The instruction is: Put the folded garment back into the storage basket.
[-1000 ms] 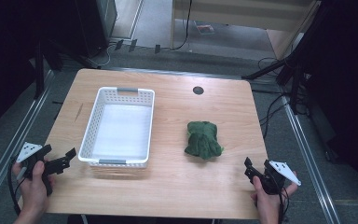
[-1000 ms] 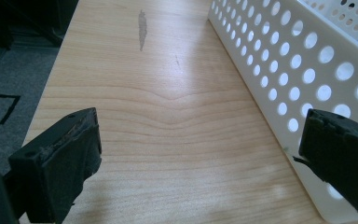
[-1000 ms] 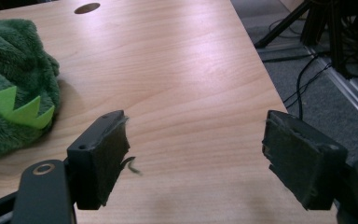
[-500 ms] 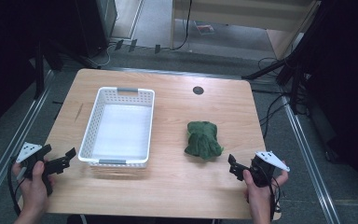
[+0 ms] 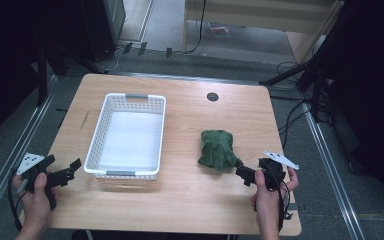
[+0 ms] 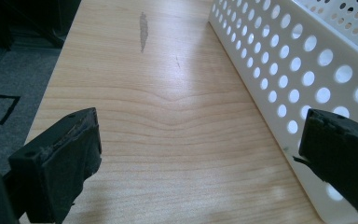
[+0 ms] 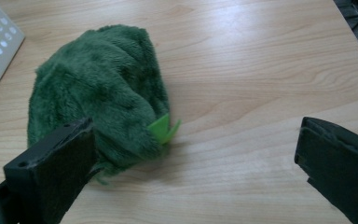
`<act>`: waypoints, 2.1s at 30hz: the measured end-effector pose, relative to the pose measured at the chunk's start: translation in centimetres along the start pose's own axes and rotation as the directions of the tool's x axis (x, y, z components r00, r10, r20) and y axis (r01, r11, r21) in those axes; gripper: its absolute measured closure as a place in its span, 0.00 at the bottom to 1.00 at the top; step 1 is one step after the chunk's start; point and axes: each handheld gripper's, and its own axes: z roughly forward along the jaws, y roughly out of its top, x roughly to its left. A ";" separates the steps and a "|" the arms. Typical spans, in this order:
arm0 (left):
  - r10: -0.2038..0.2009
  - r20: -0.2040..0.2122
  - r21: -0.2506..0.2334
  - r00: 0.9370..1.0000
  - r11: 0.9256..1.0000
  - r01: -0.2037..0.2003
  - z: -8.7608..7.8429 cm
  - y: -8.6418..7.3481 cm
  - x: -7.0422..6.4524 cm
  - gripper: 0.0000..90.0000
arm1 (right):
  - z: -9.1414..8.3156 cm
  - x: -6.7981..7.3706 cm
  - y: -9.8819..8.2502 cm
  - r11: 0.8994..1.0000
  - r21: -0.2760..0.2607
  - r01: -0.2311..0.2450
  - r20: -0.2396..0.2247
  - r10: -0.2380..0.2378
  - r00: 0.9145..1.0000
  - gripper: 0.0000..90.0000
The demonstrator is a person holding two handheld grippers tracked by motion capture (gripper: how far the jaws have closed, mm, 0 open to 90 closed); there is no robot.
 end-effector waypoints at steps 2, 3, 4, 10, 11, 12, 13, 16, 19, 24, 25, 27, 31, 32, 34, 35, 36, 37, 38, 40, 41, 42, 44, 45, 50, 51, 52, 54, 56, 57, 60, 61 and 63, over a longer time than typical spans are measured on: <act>0.000 -0.001 0.000 1.000 1.000 0.000 0.0 0.0 0.0 0.00 | 0.1 0.6 0.4 1.000 0.001 0.018 -0.004 -0.018 1.000 0.00; -0.001 -0.001 -0.001 1.000 1.000 0.001 0.0 0.0 0.0 0.00 | 0.1 0.8 0.5 1.000 0.001 0.019 -0.004 -0.019 1.000 0.00; 0.000 -0.001 0.000 1.000 1.000 0.000 0.0 0.0 0.0 0.00 | 0.2 1.1 0.6 1.000 0.000 0.022 -0.002 -0.022 1.000 0.00; -0.001 -0.001 -0.003 1.000 1.000 0.001 0.0 0.0 0.0 0.00 | 1.4 2.6 1.1 0.999 0.013 0.030 -0.011 -0.030 1.000 0.00; -0.002 -0.001 -0.003 1.000 1.000 0.002 0.0 0.0 0.0 0.00 | 1.6 2.9 1.2 0.999 0.013 0.030 -0.013 -0.030 0.999 0.00; -0.002 -0.001 -0.002 1.000 1.000 0.002 0.0 0.0 0.0 0.00 | 1.9 3.4 1.4 0.999 0.018 0.037 -0.021 -0.037 0.999 0.00; -0.002 0.000 -0.002 1.000 1.000 0.002 0.0 0.0 0.1 0.00 | 1.9 3.4 1.4 0.999 0.018 0.037 -0.021 -0.037 0.999 0.00; -0.007 -0.002 -0.001 1.000 1.000 0.007 0.0 0.0 0.1 0.00 | 2.5 4.7 1.8 0.999 0.038 0.036 -0.031 -0.035 0.999 0.00; -0.007 -0.002 -0.002 1.000 1.000 0.007 0.0 0.0 0.1 0.00 | 2.9 5.2 1.9 0.998 0.042 0.049 -0.035 -0.048 0.998 0.00; -0.009 0.002 0.001 1.000 1.000 0.009 0.0 0.0 0.1 0.00 | 4.0 6.6 2.3 0.996 0.057 0.076 -0.030 -0.074 0.997 0.00; -0.009 0.003 0.000 1.000 1.000 0.009 0.0 0.0 0.1 0.00 | 4.0 6.6 2.3 0.996 0.057 0.076 -0.030 -0.074 0.997 0.00; -0.012 0.003 -0.001 1.000 1.000 0.012 0.0 0.0 0.1 0.00 | 4.5 6.9 2.4 0.995 0.067 0.075 -0.023 -0.074 0.997 0.00; -0.013 0.003 -0.001 1.000 1.000 0.013 0.0 0.0 0.1 0.00 | 5.3 7.3 2.7 0.994 0.091 0.056 -0.007 -0.055 0.998 0.00; -0.014 0.003 -0.001 1.000 1.000 0.014 0.0 0.0 0.1 0.00 | 5.5 7.3 2.7 0.994 0.095 0.049 0.001 -0.049 0.999 0.00; -0.015 0.003 -0.001 1.000 1.000 0.015 0.0 0.0 0.2 0.00 | 5.9 7.4 2.8 0.994 0.103 0.040 0.003 -0.040 0.999 0.00; -0.015 0.004 -0.002 1.000 1.000 0.015 0.0 0.0 0.2 0.00 | 6.1 7.5 2.8 0.993 0.109 0.039 0.004 -0.040 0.999 0.00; -0.015 0.004 -0.001 1.000 1.000 0.015 0.0 0.0 0.2 0.00 | 6.3 7.5 2.8 0.993 0.112 0.040 0.012 -0.042 0.999 0.00; -0.015 0.003 -0.002 1.000 1.000 0.015 0.0 0.0 0.2 0.00 | 6.4 7.5 2.8 0.992 0.118 0.035 0.012 -0.037 0.999 0.00; -0.016 0.003 -0.002 1.000 1.000 0.016 0.0 0.0 0.1 0.00 | 6.6 7.5 2.9 0.992 0.121 0.034 0.013 -0.036 0.999 0.00; -0.016 0.003 -0.003 1.000 1.000 0.016 0.0 0.0 0.1 0.00 | 7.0 7.4 3.0 0.991 0.131 0.030 0.011 -0.032 0.999 0.00; -0.016 0.003 -0.002 1.000 1.000 0.016 0.0 0.0 0.1 0.00 | 7.2 7.5 3.0 0.990 0.137 0.025 0.012 -0.027 1.000 0.00; -0.016 0.003 -0.002 1.000 1.000 0.016 0.0 0.0 0.1 0.00 | 7.4 7.5 3.0 0.990 0.141 0.028 0.013 -0.030 0.999 0.00; -0.015 0.002 -0.001 1.000 1.000 0.015 0.0 0.0 0.1 0.00 | 7.8 7.5 3.0 0.988 0.151 0.033 0.011 -0.035 0.999 0.00; -0.016 0.002 -0.002 1.000 1.000 0.016 0.0 0.0 0.1 0.00 | 8.0 7.5 2.9 0.987 0.154 0.039 0.016 -0.042 0.999 0.00; -0.015 0.002 0.001 1.000 1.000 0.015 0.0 0.0 0.1 0.00 | 8.8 7.2 3.1 0.984 0.178 0.020 0.006 -0.022 1.000 0.00; -0.014 0.002 0.001 1.000 1.000 0.014 0.0 0.0 0.1 0.00 | 8.9 7.3 3.0 0.983 0.180 0.018 0.003 -0.019 1.000 0.00; -0.014 0.001 0.001 1.000 1.000 0.014 0.0 0.0 0.1 0.00 | 9.1 7.4 3.0 0.982 0.185 0.024 0.002 -0.025 1.000 0.00; -0.014 0.001 0.002 1.000 1.000 0.014 0.0 0.0 0.1 0.00 | 9.4 7.6 3.0 0.981 0.192 0.025 -0.003 -0.025 1.000 0.00; -0.013 0.001 0.002 1.000 1.000 0.013 0.0 0.0 0.1 0.00 | 9.6 7.7 3.0 0.979 0.204 0.028 0.001 -0.029 1.000 0.00; -0.014 0.001 0.002 1.000 1.000 0.014 0.0 0.0 0.1 0.00 | 9.7 7.7 2.9 0.979 0.203 0.035 -0.001 -0.036 0.999 0.00; -0.013 0.002 0.004 1.000 1.000 0.013 0.0 0.0 0.1 0.00 | 10.1 7.7 2.8 0.975 0.219 0.040 0.002 -0.041 0.999 0.00; -0.013 0.002 0.004 1.000 1.000 0.013 0.0 0.0 0.1 0.00 | 10.2 7.7 2.7 0.975 0.219 0.042 -0.002 -0.042 0.999 0.00; -0.013 0.001 0.004 1.000 1.000 0.013 0.0 0.0 0.1 0.00 | 10.5 7.7 2.6 0.972 0.231 0.038 -0.003 -0.039 0.999 0.00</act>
